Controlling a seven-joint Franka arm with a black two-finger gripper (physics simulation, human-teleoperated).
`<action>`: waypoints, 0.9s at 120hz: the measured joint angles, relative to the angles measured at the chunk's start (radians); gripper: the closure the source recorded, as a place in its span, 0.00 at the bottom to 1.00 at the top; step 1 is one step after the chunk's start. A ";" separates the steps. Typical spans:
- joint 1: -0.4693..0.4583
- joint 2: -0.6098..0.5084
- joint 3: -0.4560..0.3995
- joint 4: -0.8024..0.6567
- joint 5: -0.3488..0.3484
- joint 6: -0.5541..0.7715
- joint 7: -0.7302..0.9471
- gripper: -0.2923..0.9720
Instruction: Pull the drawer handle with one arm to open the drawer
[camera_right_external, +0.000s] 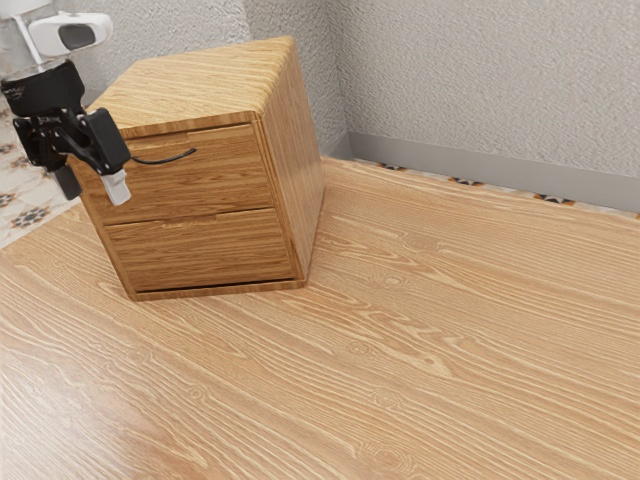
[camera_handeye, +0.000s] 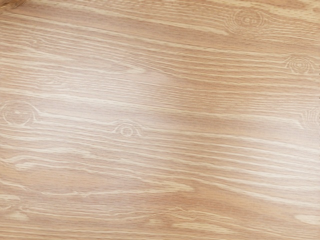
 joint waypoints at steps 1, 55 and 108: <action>-0.001 0.001 0.001 -0.001 -0.002 0.009 0.001 0.23; 0.020 -0.243 -0.113 -0.305 0.190 0.387 0.334 0.23; 0.106 -0.174 -0.158 -0.423 0.216 0.712 0.778 0.25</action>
